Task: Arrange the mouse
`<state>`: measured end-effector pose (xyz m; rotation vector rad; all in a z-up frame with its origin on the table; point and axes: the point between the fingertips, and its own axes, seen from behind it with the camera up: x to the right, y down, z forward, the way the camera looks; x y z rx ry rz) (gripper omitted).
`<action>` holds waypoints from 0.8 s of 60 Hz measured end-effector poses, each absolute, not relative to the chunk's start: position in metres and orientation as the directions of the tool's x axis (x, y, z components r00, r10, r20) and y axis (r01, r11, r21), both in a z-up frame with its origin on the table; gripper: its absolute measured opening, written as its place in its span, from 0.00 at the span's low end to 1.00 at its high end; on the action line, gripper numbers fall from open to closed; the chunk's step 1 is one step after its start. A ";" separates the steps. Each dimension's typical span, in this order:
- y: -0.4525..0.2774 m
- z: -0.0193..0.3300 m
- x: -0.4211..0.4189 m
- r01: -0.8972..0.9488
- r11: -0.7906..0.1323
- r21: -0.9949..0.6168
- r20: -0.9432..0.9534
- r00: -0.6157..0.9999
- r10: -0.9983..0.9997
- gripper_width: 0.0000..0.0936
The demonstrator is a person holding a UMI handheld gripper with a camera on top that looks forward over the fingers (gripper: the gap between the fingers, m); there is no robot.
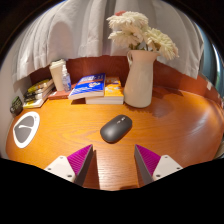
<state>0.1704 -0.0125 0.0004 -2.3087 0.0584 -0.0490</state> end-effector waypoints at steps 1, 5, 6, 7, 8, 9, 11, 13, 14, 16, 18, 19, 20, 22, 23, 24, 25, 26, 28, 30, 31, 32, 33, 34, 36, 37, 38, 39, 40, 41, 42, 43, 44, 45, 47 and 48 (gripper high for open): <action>-0.006 -0.001 0.171 -0.026 -0.675 -0.737 0.015 0.998 -0.055 0.90; 0.020 -0.009 0.174 -0.022 -0.688 -0.726 0.009 0.999 -0.041 0.90; 0.026 -0.010 0.174 -0.021 -0.691 -0.722 0.008 0.999 -0.038 0.90; 0.031 -0.012 0.174 -0.019 -0.695 -0.719 0.006 0.999 -0.033 0.90; 0.036 -0.013 0.173 -0.018 -0.698 -0.715 0.003 1.000 -0.028 0.90; 0.041 -0.013 0.172 -0.016 -0.702 -0.712 0.000 1.000 -0.023 0.90; 0.053 -0.014 0.170 -0.016 -0.701 -0.713 -0.009 1.000 -0.013 0.90; 0.061 -0.015 0.171 -0.014 -0.705 -0.709 -0.009 1.000 -0.011 0.90; 0.065 -0.015 0.169 -0.012 -0.706 -0.708 -0.012 1.000 -0.004 0.90; 0.073 -0.016 0.167 -0.008 -0.710 -0.704 -0.017 1.000 0.006 0.90; 0.078 -0.016 0.166 -0.012 -0.718 -0.696 -0.024 1.000 0.006 0.90; 0.082 -0.016 0.165 -0.014 -0.718 -0.696 -0.026 1.000 0.006 0.90; 0.084 -0.016 0.164 -0.016 -0.719 -0.695 -0.030 1.000 0.006 0.90; 0.089 -0.016 0.162 -0.022 -0.722 -0.692 -0.038 0.999 0.006 0.90; 0.091 -0.016 0.160 -0.023 -0.724 -0.690 -0.042 0.999 0.008 0.89; 0.093 -0.016 0.160 -0.023 -0.726 -0.688 -0.043 0.999 0.009 0.89; 0.095 -0.016 0.160 -0.021 -0.729 -0.684 -0.043 0.999 0.011 0.88; 0.096 -0.016 0.160 -0.020 -0.732 -0.681 -0.041 0.999 0.011 0.87; 0.098 -0.017 0.161 -0.011 -0.737 -0.676 -0.028 1.000 0.011 0.80; 0.100 -0.018 0.162 0.001 -0.737 -0.675 -0.014 1.000 0.015 0.75; 0.101 -0.017 0.161 0.000 -0.735 -0.678 -0.019 1.000 0.018 0.73; 0.102 -0.018 0.161 -0.003 -0.734 -0.679 -0.023 1.000 0.017 0.70; 0.103 -0.018 0.161 -0.003 -0.732 -0.681 -0.021 1.000 0.016 0.67; 0.104 -0.018 0.161 -0.001 -0.731 -0.682 -0.020 1.000 0.017 0.63; 0.104 -0.017 0.163 -0.001 -0.728 -0.685 -0.019 1.000 0.017 0.54; 0.105 -0.016 0.163 -0.003 -0.726 -0.687 -0.022 1.000 0.017 0.51; 0.105 -0.016 0.163 -0.006 -0.724 -0.690 -0.026 1.000 0.017 0.50; 0.105 -0.017 0.163 -0.007 -0.723 -0.691 -0.027 0.999 0.017 0.50; 0.105 -0.017 0.163 -0.006 -0.721 -0.692 -0.027 0.999 0.018 0.49; 0.105 -0.017 0.164 -0.003 -0.721 -0.693 -0.024 1.000 0.019 0.47; 0.105 -0.017 0.164 0.001 -0.721 -0.693 -0.019 1.000 0.020 0.47; 0.105 -0.018 0.164 0.003 -0.719 -0.695 -0.016 1.000 0.019 0.47; 0.105 -0.017 0.164 0.005 -0.720 -0.694 -0.013 1.000 0.020 0.44; 0.106 -0.017 0.164 0.006 -0.720 -0.694 -0.011 1.000 0.019 0.44; 0.106 -0.017 0.164 0.005 -0.724 -0.690 -0.010 1.000 0.016 0.42; 0.105 -0.018 0.164 0.004 -0.727 -0.687 -0.010 1.000 0.016 0.41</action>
